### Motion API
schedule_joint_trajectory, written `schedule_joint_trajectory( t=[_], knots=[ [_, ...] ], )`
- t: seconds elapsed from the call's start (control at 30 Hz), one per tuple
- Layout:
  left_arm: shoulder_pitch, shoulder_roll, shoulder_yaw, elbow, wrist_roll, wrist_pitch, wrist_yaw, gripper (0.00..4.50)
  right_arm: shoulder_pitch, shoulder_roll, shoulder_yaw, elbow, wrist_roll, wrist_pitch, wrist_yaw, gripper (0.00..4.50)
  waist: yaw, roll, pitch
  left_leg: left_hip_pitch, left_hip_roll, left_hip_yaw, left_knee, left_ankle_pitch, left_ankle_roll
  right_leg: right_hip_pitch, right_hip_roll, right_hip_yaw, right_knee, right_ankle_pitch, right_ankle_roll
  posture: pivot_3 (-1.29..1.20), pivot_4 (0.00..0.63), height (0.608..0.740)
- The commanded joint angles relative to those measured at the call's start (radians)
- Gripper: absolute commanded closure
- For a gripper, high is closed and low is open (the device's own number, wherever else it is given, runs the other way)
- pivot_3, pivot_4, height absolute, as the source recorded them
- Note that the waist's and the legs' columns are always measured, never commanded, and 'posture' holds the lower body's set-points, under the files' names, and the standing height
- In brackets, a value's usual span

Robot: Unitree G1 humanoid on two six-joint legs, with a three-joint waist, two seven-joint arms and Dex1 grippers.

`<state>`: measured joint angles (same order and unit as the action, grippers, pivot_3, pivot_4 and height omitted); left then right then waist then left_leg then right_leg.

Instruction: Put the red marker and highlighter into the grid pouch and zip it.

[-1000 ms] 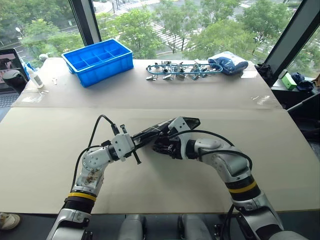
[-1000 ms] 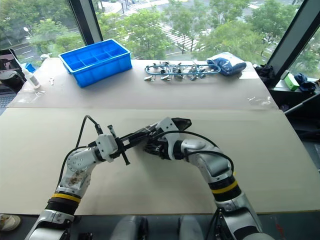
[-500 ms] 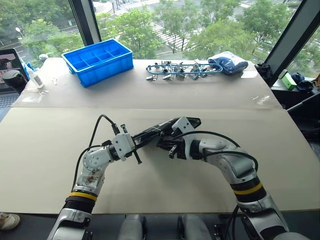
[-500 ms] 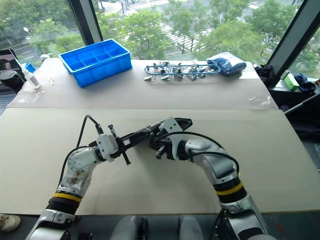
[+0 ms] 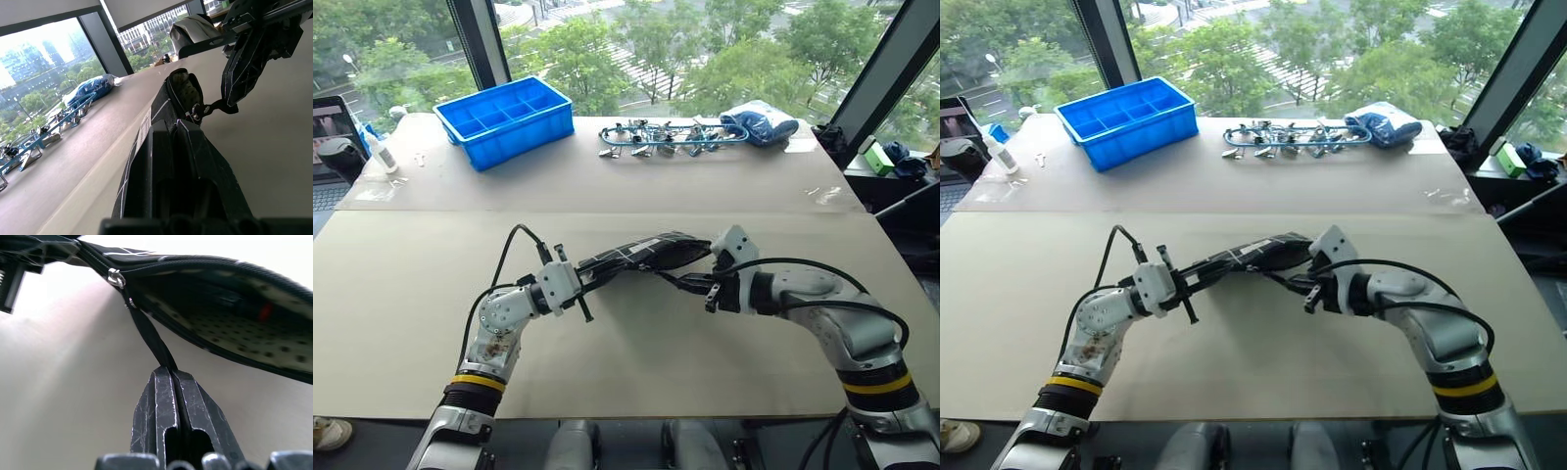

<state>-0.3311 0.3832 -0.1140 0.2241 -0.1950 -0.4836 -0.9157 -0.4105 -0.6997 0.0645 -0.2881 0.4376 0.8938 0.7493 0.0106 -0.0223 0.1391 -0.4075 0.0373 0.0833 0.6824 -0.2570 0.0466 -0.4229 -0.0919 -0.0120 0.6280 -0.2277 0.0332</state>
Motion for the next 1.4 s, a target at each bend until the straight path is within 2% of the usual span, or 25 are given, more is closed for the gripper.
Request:
schedule_joint_trajectory(
  t=[0.03,0.23,0.43,0.63,0.77,0.87,0.97,1.1,1.2,1.4],
  knots=[
    [-0.015,0.000,0.012,-0.008,-0.012,-0.028,0.003,4.50,-0.008,-0.029,-0.052,0.039,-0.022,-0.038,-0.005,4.40,0.000,0.000,0.000,0.000,0.000,0.000,0.000,0.000,0.000,0.000,0.000,0.000,0.000,0.000,0.000,0.00,0.150,0.740],
    [-0.017,-0.002,0.011,-0.005,-0.011,-0.034,0.005,4.50,-0.002,-0.026,-0.017,0.048,-0.053,-0.078,0.009,4.40,-0.001,0.000,0.000,0.000,0.000,0.000,0.000,0.000,0.000,0.000,0.000,0.001,0.000,0.000,0.000,0.00,0.150,0.740],
    [-0.008,0.009,0.016,-0.014,-0.016,-0.031,0.001,4.50,-0.045,-0.118,-0.084,0.228,-0.125,-0.145,-0.001,4.40,0.004,0.000,0.000,0.000,-0.001,0.000,0.000,0.000,0.000,0.000,-0.001,0.001,0.000,0.000,0.001,0.00,0.150,0.740],
    [0.000,0.012,0.013,-0.024,-0.017,-0.026,0.003,4.50,-0.023,-0.184,-0.103,0.309,-0.143,-0.216,0.036,4.40,-0.002,0.000,0.000,0.000,0.000,0.001,0.000,0.000,0.000,0.000,0.000,0.001,-0.001,0.000,0.001,0.00,0.150,0.740],
    [0.002,0.013,0.009,-0.024,-0.020,-0.025,0.006,4.50,-0.003,-0.172,-0.108,0.284,-0.114,-0.206,0.050,4.40,-0.001,0.000,0.000,0.000,0.000,0.001,0.000,0.000,0.000,0.000,0.000,0.001,-0.001,0.000,0.001,0.00,0.150,0.740],
    [0.001,0.010,0.004,-0.024,-0.021,-0.024,0.006,4.50,0.004,-0.125,-0.128,0.244,-0.063,-0.176,0.036,4.40,0.000,0.000,0.000,0.000,-0.001,0.001,0.000,0.000,0.000,0.000,0.000,0.002,-0.001,0.000,0.001,0.00,0.150,0.740],
    [-0.001,0.003,-0.003,-0.021,-0.023,-0.025,0.003,4.50,0.009,-0.094,-0.155,0.203,-0.004,-0.114,0.041,3.69,0.001,0.000,0.000,0.000,-0.001,0.000,0.000,0.000,0.000,0.001,0.000,0.002,-0.001,0.000,0.001,0.00,0.150,0.740],
    [-0.007,-0.006,-0.015,-0.014,-0.044,-0.025,-0.024,4.50,0.063,-0.102,-0.190,0.103,0.100,-0.023,0.099,2.29,0.001,0.000,0.000,0.000,0.000,0.000,0.000,0.000,0.000,0.001,0.000,0.001,-0.001,0.000,0.001,0.00,0.150,0.740],
    [-0.008,-0.002,-0.028,-0.007,-0.051,-0.037,-0.065,4.50,0.079,-0.116,-0.273,0.072,0.212,0.069,0.131,1.30,0.003,0.000,0.000,0.000,-0.001,0.000,0.000,0.000,0.000,0.001,-0.001,0.001,-0.001,0.000,0.001,0.00,0.150,0.740],
    [-0.003,0.032,-0.043,-0.003,-0.090,-0.079,-0.195,4.50,0.151,-0.216,-0.379,0.017,0.235,0.016,0.199,1.30,0.002,0.000,0.000,0.000,-0.001,0.000,0.000,0.000,0.001,0.001,-0.001,0.001,-0.001,0.001,0.002,0.00,0.150,0.740]
  ],
)
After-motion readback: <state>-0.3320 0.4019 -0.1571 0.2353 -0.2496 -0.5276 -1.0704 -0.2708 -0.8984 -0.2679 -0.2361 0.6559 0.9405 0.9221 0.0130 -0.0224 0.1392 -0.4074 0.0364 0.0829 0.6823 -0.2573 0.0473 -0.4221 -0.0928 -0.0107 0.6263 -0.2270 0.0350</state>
